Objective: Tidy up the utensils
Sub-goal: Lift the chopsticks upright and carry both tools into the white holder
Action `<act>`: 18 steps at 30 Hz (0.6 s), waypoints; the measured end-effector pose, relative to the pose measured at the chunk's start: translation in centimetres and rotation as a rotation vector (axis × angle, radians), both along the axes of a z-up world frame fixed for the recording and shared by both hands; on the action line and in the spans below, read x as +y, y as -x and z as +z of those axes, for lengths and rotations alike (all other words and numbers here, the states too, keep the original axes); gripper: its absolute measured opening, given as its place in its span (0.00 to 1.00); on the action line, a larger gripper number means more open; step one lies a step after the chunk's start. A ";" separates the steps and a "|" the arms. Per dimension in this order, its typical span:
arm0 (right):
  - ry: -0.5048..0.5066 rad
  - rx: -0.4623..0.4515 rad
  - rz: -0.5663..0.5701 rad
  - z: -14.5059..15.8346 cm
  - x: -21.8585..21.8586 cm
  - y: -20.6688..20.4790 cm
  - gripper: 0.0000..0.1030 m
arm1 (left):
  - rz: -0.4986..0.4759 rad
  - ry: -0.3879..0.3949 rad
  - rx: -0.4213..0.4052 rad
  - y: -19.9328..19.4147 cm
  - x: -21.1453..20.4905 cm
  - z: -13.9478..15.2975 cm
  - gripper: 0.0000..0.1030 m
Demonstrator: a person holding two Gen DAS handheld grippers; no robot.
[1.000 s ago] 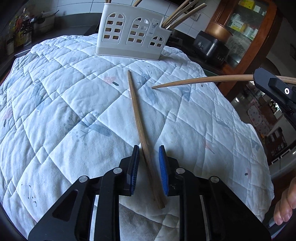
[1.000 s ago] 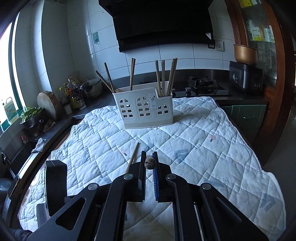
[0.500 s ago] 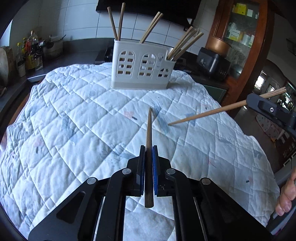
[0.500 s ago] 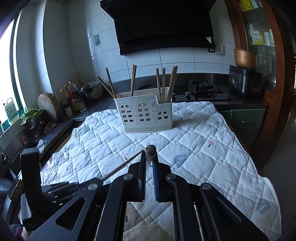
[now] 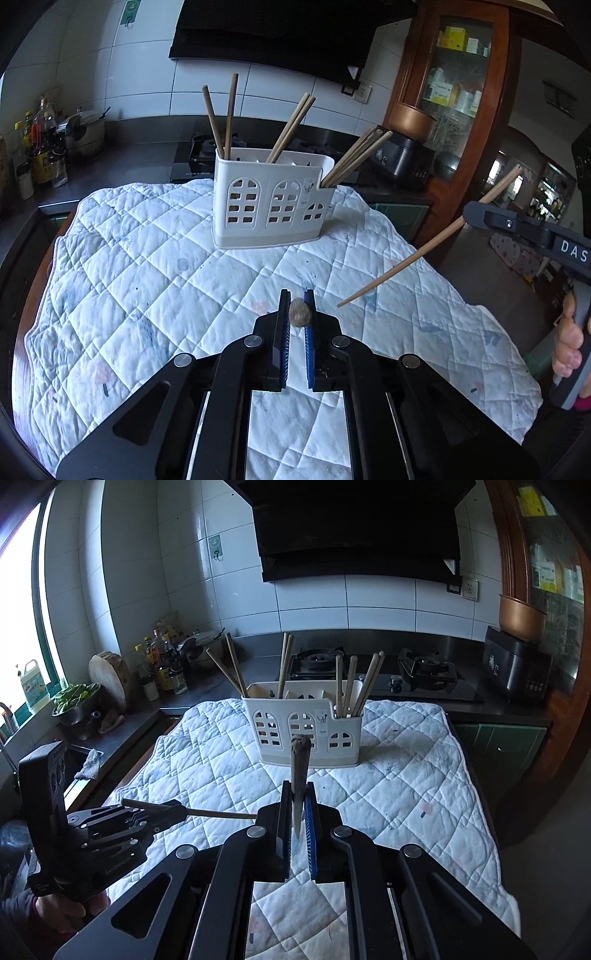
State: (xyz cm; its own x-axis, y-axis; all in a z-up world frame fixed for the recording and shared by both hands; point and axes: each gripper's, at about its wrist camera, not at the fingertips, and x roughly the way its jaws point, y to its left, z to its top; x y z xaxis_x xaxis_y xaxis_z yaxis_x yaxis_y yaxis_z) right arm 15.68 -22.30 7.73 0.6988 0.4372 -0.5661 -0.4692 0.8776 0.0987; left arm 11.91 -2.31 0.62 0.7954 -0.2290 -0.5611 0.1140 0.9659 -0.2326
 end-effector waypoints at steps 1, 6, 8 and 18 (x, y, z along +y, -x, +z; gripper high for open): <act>0.000 -0.002 0.004 0.7 0.1 -0.5 0.06 | -0.004 -0.002 -0.004 -0.3 0.2 0.3 0.06; -0.008 -0.012 0.020 4.2 1.0 -3.4 0.06 | -0.018 -0.015 -0.030 -1.7 0.9 2.1 0.06; 0.002 -0.021 0.022 5.5 1.5 -4.6 0.06 | -0.023 -0.030 -0.046 -2.2 1.2 2.9 0.06; 0.009 -0.054 -0.015 9.9 2.8 -10.2 0.06 | -0.032 -0.057 -0.126 -5.8 2.5 8.4 0.06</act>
State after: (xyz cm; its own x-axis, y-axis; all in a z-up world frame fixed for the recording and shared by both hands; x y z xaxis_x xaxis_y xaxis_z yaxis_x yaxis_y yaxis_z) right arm 25.90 -19.53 17.67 0.7349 0.4215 -0.5313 -0.4604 0.8853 0.0654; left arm 17.69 0.20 8.98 0.8532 -0.2264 -0.4700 0.1700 0.9724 -0.1597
